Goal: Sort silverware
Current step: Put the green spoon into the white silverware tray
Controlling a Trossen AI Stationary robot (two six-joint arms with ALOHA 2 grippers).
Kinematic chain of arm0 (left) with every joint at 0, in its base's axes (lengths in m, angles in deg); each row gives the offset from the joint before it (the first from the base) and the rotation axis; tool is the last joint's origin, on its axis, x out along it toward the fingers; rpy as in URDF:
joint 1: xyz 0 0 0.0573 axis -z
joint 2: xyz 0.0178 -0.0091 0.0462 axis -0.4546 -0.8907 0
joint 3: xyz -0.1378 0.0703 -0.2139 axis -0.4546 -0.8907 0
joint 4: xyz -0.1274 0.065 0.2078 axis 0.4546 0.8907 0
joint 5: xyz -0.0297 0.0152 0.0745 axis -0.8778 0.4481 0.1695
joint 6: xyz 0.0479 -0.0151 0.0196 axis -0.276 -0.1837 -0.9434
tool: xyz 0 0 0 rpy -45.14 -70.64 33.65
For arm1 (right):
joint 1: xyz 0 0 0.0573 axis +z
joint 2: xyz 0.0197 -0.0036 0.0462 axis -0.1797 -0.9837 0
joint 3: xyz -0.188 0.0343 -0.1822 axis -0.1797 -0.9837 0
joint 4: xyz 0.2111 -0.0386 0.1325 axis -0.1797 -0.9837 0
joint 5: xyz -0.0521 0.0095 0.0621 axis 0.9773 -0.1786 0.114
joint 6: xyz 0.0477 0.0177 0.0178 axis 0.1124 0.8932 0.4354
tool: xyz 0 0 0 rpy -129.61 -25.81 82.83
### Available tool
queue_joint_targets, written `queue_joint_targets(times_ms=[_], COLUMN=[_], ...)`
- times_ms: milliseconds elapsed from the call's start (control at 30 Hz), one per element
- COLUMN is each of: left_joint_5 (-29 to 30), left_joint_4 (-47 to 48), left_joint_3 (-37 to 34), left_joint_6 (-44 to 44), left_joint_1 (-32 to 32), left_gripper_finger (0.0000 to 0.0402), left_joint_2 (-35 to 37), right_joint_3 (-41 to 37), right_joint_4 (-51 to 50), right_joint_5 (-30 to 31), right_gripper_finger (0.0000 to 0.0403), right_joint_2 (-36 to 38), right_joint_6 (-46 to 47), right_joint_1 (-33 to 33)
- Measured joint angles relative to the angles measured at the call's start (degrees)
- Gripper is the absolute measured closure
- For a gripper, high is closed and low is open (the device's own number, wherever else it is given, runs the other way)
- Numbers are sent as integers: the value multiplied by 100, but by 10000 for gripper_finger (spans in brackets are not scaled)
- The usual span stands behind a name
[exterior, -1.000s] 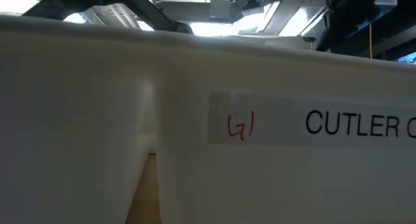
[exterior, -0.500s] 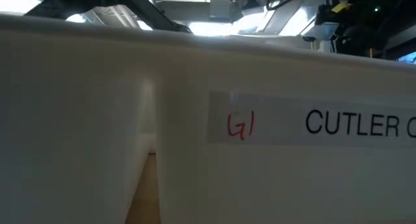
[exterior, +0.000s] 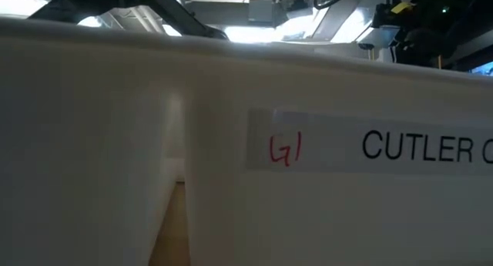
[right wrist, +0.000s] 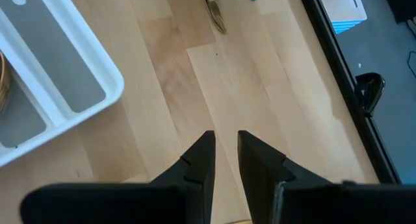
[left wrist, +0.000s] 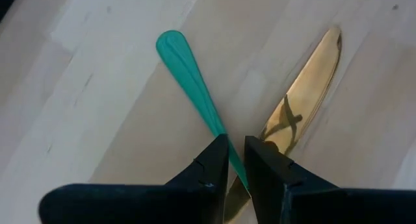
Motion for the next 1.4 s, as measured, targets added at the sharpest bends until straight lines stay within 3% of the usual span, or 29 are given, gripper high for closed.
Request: queue_joint_targets(times_ms=[200, 967, 1167, 1400], left_joint_5=[8, -10, -36, -36], left_joint_4=[447, 937, 1552, 1606], left_joint_3=[11, -24, -22, -20], left_joint_6=[367, 437, 68, -295], left_joint_1=[8, 44, 140, 315], left_gripper_finger=[357, 357, 357, 357], left_joint_2=[22, 380, 380, 384], right_joint_3=[0, 0, 0, 0], right_joint_4=[16, 21, 25, 29], right_joint_5=[-1, -7, -50, -48], right_gripper_finger=[336, 336, 336, 336], right_joint_2=[0, -4, -4, -4], right_joint_6=[-2, -17, -20, -20], right_joint_1=[1, -1, 1, 1])
